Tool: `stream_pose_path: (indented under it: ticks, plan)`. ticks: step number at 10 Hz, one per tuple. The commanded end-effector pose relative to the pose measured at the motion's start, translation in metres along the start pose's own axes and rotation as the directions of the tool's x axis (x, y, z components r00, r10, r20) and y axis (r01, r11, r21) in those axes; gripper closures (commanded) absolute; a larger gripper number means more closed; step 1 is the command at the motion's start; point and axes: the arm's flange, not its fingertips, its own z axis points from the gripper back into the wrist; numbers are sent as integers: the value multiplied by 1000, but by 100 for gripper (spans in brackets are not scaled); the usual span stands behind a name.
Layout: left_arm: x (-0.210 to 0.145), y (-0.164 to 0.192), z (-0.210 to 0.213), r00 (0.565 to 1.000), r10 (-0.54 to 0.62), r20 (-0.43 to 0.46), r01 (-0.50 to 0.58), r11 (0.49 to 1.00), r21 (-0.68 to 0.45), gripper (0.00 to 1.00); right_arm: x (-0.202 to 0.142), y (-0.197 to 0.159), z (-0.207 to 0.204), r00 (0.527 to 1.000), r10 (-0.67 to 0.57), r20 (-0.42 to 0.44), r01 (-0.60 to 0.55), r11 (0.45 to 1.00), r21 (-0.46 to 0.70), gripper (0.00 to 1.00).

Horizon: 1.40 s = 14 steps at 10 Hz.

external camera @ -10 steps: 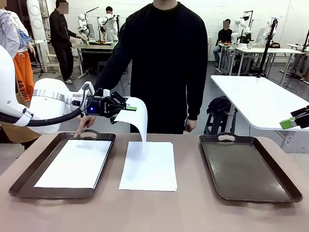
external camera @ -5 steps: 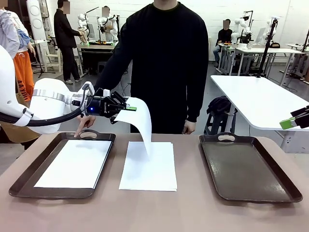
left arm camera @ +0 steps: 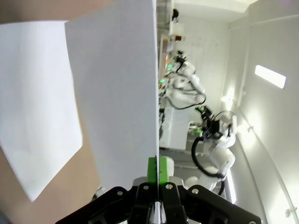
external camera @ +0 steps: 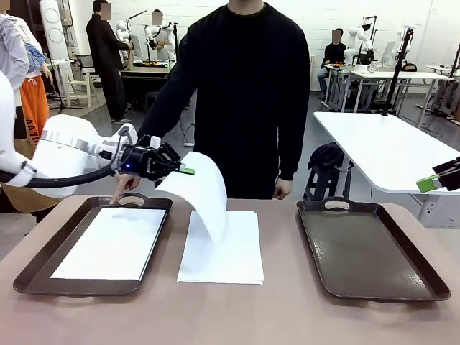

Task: Sort the A4 documents.
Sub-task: Place the A4 Paper in the designated Handle tray.

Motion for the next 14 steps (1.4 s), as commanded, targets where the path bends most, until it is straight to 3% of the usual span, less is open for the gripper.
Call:
stream_pose_path:
  ticks: [1,3,4,6,9,12,14]
  plan:
    - [-27,-13,43,999,-5,-49,10,996,88,99,0,0,-2,1000,0,2,0,1000,10,0]
    - [-43,-9,85,997,25,73,-38,983,181,99,0,0,-2,1000,0,2,0,1000,10,0]
    - [-47,0,98,995,21,93,-41,975,220,99,0,0,-2,1000,0,2,0,1000,10,0]
    - [-46,21,116,995,16,103,-44,961,272,99,0,0,-2,1000,0,2,0,1000,10,0]
    - [-42,44,134,990,23,139,-59,964,261,99,0,0,-2,1000,0,2,0,1000,10,0]
    - [-54,55,164,975,39,219,-126,908,399,99,0,0,-2,1000,0,2,0,1000,10,0]
    - [-56,64,172,981,75,181,-147,891,429,99,0,0,-2,1000,0,2,0,1000,10,0]
